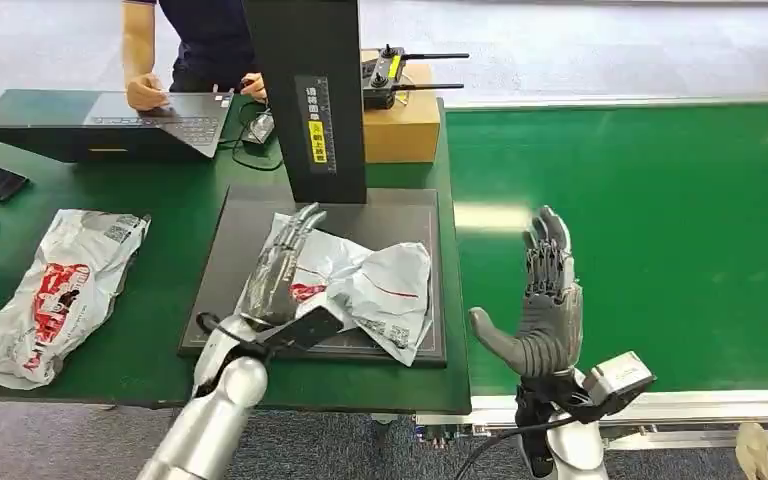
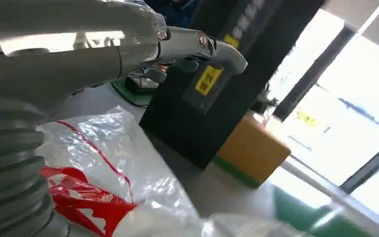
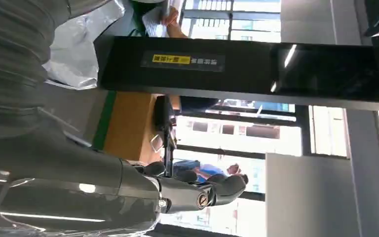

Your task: Moved the parcel from conveyor to table for the left to box.

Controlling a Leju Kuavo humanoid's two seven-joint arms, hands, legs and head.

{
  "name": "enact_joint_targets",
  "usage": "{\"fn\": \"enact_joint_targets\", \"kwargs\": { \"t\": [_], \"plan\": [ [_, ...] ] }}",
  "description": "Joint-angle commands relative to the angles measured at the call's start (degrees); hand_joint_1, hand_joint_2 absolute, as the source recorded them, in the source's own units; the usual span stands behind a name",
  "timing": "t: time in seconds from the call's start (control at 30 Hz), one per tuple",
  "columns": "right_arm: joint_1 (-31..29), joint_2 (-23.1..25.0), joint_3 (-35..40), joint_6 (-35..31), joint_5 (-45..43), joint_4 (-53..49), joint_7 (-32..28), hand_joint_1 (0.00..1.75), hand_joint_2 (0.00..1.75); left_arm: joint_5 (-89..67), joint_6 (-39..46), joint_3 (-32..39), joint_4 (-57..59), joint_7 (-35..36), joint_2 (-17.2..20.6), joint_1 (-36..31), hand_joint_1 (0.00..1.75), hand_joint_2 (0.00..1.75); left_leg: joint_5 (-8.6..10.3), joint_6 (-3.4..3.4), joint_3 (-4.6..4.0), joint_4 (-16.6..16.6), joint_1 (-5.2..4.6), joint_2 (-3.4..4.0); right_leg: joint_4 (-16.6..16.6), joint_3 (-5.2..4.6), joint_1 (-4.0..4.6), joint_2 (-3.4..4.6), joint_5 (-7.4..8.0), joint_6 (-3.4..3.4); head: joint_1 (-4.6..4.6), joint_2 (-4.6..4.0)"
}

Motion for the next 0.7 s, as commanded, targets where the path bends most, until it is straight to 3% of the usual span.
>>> {"fn": "enact_joint_targets", "kwargs": {
  "t": [0.03, 0.6, 0.7],
  "plan": [
    [1.4, 1.0, -3.6, -0.1, -0.6, 1.3, -0.2, 0.0, 1.75, -1.6, 0.6, -5.1, 19.1, 0.9, 3.2, -10.0, 0.0, 1.75, 0.07, -0.09, 0.31, -0.2, 0.08, -0.02, -0.2, 0.32, 0.12, -0.13, 0.05, -0.31, 0.0, 0.0],
    [1.4, 1.0, -3.6, -0.1, -0.6, 1.3, -0.2, 0.0, 1.75, -1.6, 0.6, -5.1, 19.1, 0.9, 3.2, -10.0, 0.0, 1.75, 0.01, -0.07, 0.14, -0.1, 0.05, 0.06, -0.1, 0.12, 0.08, 0.0, 0.01, -0.18, 0.0, 0.0],
    [1.6, 0.8, -3.7, -0.4, -1.4, 1.5, -0.3, 0.0, 1.75, -6.3, -2.9, -7.5, 22.1, 5.8, 4.3, -12.6, 0.0, 1.75, 0.0, -0.07, 0.13, -0.1, 0.05, 0.05, 0.0, 0.11, 0.08, 0.0, 0.0, -0.16, 0.0, 0.0]
  ]
}}
